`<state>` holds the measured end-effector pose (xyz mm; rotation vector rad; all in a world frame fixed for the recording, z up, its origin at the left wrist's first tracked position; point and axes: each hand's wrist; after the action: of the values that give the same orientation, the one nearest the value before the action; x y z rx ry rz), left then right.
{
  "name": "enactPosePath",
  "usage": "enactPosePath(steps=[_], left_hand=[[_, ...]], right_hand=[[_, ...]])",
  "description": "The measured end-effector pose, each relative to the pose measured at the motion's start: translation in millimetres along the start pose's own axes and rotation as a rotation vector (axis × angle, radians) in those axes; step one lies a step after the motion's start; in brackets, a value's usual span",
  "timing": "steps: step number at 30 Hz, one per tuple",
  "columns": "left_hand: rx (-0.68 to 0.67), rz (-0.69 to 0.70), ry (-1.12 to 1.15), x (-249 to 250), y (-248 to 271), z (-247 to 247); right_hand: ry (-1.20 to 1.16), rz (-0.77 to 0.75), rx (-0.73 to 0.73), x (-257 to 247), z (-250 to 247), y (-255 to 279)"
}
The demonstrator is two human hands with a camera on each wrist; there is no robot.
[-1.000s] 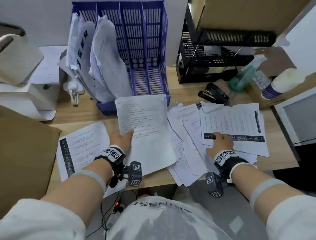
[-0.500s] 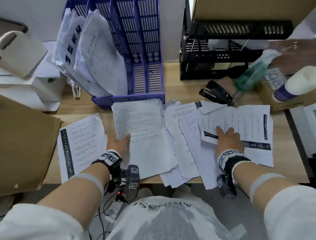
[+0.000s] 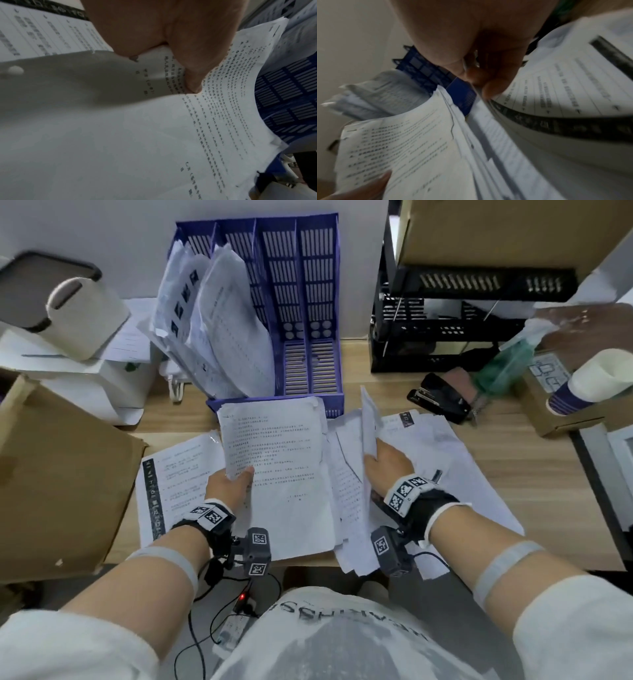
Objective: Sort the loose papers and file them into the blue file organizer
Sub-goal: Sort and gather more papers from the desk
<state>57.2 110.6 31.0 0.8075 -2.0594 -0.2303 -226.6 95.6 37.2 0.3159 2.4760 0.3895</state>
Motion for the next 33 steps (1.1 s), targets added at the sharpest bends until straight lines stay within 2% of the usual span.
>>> enactPosePath(steps=[11, 15, 17, 19, 21, 23, 25, 27, 29, 30, 33], left_hand=[[0.077, -0.033, 0.118, -60, -16, -140], [0.065, -0.039, 0.136, -77, -22, -169], [0.048, -0.043, 0.159, -81, -25, -173], [0.009, -0.040, 0.187, -82, -27, -169], [-0.033, -0.029, 0.216, -83, -31, -159], [-0.086, -0.006, 0.207, -82, -36, -141], [-0.159, 0.019, 0.178, -78, -40, -117], [-0.227, 0.038, 0.159, -73, -45, -87], [-0.317, 0.069, 0.152, -58, -41, -50], [-0.366, 0.095, 0.129, -49, -37, -32], [-0.483, 0.160, 0.087, -20, -13, 22]], right_hand=[[-0.068, 0.000, -0.259, -128, 118, 13], [-0.415, 0.001, -0.430, -167, 146, 17], [-0.503, -0.009, -0.457, -171, 152, 16], [-0.454, -0.031, -0.416, -164, 152, 18], [-0.324, -0.030, -0.307, -145, 144, 23], [-0.143, 0.054, -0.180, -115, 128, 28], [-0.106, 0.172, -0.051, -78, 112, 30], [-0.306, 0.308, -0.032, -46, 95, 36], [-0.703, 0.497, -0.120, -25, 73, 53], [-0.815, 0.556, -0.157, -14, 64, 59], [-0.779, 0.537, -0.154, 17, 38, 77]])
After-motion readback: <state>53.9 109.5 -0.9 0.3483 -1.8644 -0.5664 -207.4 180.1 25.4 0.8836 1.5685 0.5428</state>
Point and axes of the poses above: each hand's wrist, its own y-axis away from the middle knuckle, its own z-axis out of the palm, x = y × z, and after that the axes turned 5 degrees about x, right-handed
